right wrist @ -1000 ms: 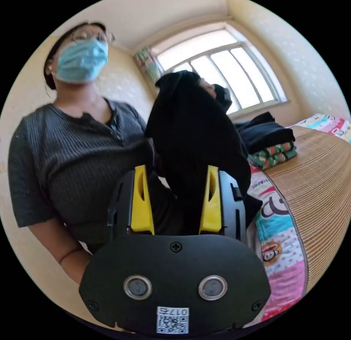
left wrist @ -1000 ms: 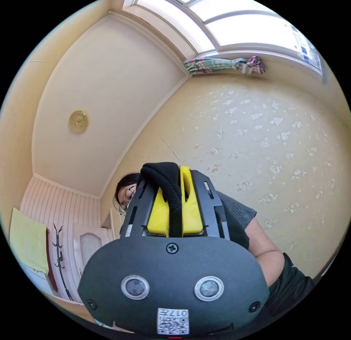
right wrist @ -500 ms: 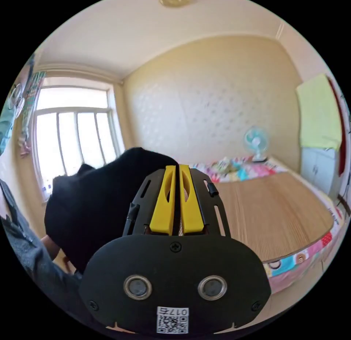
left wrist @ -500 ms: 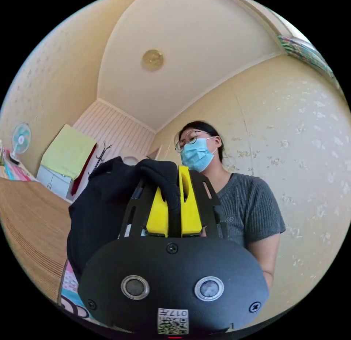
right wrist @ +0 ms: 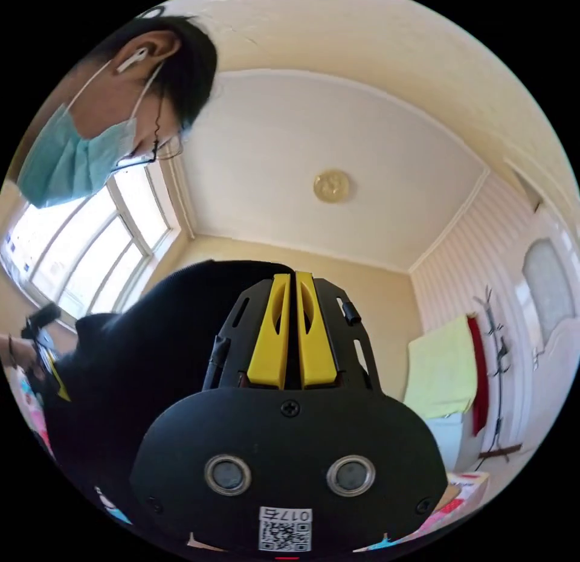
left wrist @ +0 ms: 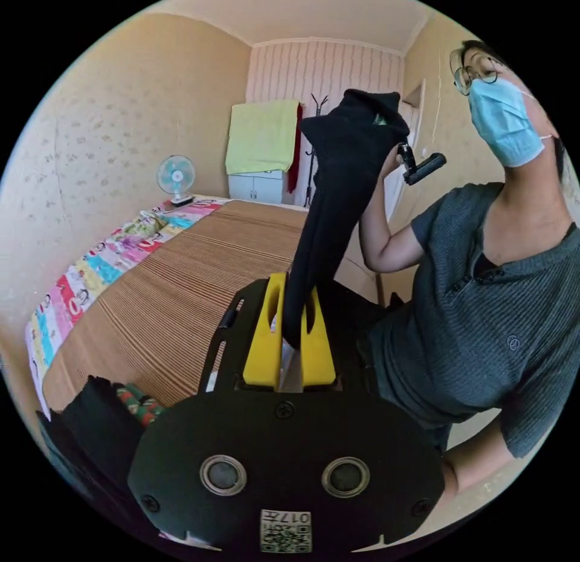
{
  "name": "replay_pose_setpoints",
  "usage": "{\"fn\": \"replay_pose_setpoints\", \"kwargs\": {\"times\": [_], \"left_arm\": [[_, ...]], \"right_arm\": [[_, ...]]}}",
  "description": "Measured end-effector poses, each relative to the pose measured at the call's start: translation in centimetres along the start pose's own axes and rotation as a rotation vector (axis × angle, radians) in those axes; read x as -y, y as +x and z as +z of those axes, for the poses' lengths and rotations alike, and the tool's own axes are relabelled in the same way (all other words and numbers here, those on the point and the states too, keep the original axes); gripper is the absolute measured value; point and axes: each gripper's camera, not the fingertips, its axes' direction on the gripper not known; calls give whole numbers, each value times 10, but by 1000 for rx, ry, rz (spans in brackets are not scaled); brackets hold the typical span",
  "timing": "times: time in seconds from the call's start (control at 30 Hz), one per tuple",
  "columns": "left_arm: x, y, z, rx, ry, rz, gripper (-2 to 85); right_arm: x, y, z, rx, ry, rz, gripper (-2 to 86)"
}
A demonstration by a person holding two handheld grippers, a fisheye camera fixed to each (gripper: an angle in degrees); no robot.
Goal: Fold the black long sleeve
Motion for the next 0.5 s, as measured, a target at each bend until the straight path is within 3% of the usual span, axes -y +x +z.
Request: {"fn": "replay_pose_setpoints", "kwargs": {"times": [0.1, 0.2, 0.3, 0.37, 0.43, 0.5], "left_arm": [[43, -22, -9, 179, 26, 6, 36], [91, -77, -3, 205, 14, 8, 40], [142, -178, 32, 159, -93, -114, 43], [157, -251, 70, 200, -226, -244, 40], [136, -344, 118, 341, -348, -515, 37], [100, -381, 143, 320, -344, -675, 32]], "right_arm": [[-16, 9, 37, 43, 30, -148, 22], [-49, 29, 129, 121, -228, -185, 22], [-125, 46, 245, 220, -467, -84, 23], [-197, 44, 328, 281, -751, -51, 22], [-324, 35, 421, 355, -1399, 122, 21], [-410, 24, 434, 383, -1717, 226, 18]]}}
